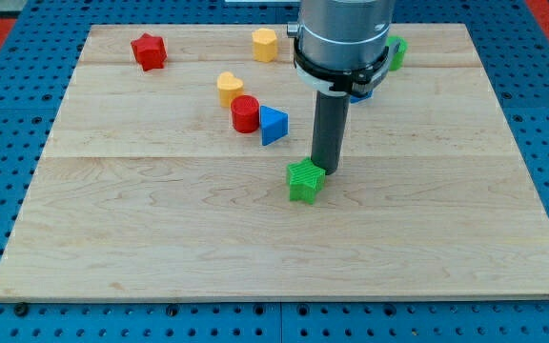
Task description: Push the green star toward the left center
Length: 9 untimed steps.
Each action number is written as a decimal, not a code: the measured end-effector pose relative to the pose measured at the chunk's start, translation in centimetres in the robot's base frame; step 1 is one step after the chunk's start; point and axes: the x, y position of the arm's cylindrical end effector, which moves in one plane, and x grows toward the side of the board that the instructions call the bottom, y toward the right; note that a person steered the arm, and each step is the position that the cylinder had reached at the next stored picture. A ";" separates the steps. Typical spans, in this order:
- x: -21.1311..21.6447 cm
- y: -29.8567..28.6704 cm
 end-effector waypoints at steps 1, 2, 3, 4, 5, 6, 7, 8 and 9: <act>0.0 -0.5; 1.0 2.5; 3.4 -1.0; 0.8 -11.1; -0.5 -16.5; -1.4 -20.5; -0.6 -19.5; 1.6 -19.8; 1.5 -23.1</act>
